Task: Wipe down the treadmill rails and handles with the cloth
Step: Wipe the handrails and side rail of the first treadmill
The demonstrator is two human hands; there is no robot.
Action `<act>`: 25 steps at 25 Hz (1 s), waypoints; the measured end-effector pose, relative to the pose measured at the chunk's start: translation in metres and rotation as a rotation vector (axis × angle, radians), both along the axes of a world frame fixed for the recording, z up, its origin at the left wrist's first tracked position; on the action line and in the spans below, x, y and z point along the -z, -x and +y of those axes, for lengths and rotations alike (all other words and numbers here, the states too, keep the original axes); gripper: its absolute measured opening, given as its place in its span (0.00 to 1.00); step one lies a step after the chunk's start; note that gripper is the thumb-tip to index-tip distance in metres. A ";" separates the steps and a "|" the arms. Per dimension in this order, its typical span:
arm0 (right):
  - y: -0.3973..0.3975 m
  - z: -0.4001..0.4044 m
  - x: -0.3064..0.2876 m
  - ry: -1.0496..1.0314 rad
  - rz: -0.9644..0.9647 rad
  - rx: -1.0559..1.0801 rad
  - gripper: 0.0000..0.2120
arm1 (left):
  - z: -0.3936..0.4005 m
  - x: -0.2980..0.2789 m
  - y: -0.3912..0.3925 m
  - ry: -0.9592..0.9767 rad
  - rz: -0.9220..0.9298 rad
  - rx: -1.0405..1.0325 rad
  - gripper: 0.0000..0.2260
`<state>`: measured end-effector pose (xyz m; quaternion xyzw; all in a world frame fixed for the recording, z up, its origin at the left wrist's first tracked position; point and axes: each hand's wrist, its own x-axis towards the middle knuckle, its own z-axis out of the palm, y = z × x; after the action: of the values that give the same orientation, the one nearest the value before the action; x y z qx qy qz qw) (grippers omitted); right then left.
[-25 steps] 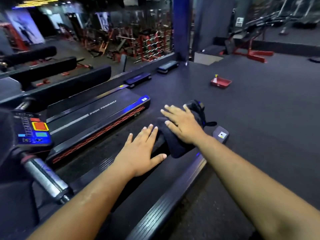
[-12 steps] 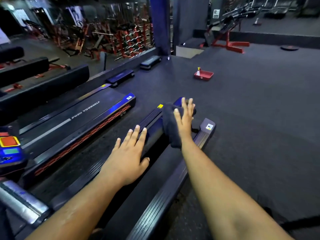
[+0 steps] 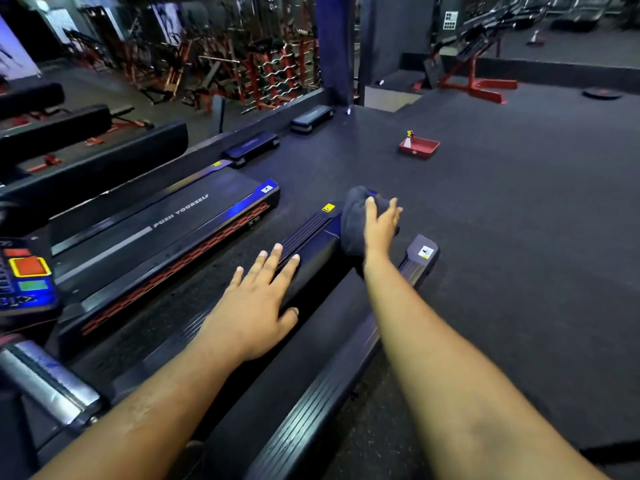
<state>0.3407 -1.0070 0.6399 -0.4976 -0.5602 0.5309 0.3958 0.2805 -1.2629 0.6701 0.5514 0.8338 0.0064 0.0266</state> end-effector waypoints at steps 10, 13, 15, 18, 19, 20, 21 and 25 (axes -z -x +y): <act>-0.008 0.027 -0.020 -0.681 -0.780 -0.366 0.28 | 0.001 0.000 0.000 0.008 0.001 -0.014 0.37; 0.004 -0.021 -0.015 -0.556 -0.541 -0.249 0.30 | 0.000 0.000 -0.001 0.010 0.004 -0.016 0.37; -0.013 -0.066 0.001 -0.608 -0.356 -0.322 0.32 | 0.000 -0.001 0.000 0.000 0.002 -0.018 0.37; -0.050 -0.078 0.017 -0.766 -0.407 -0.526 0.36 | 0.000 0.001 0.001 -0.011 -0.010 -0.014 0.38; -0.052 -0.069 0.017 -0.827 -0.474 -0.549 0.36 | 0.000 0.002 0.001 -0.015 -0.010 -0.017 0.37; -0.049 -0.056 0.014 -0.875 -0.546 -0.557 0.34 | 0.001 0.002 0.001 -0.014 -0.005 -0.018 0.37; -0.040 -0.038 0.009 -0.892 -0.598 -0.555 0.30 | 0.001 0.001 0.002 -0.013 0.003 -0.014 0.37; -0.002 0.015 -0.030 -0.624 -0.778 -0.501 0.17 | 0.002 0.001 0.002 -0.005 0.011 -0.016 0.37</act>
<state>0.3426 -0.9917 0.6697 -0.3678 -0.8967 0.1949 0.1502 0.2790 -1.2607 0.6694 0.5448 0.8383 0.0056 0.0204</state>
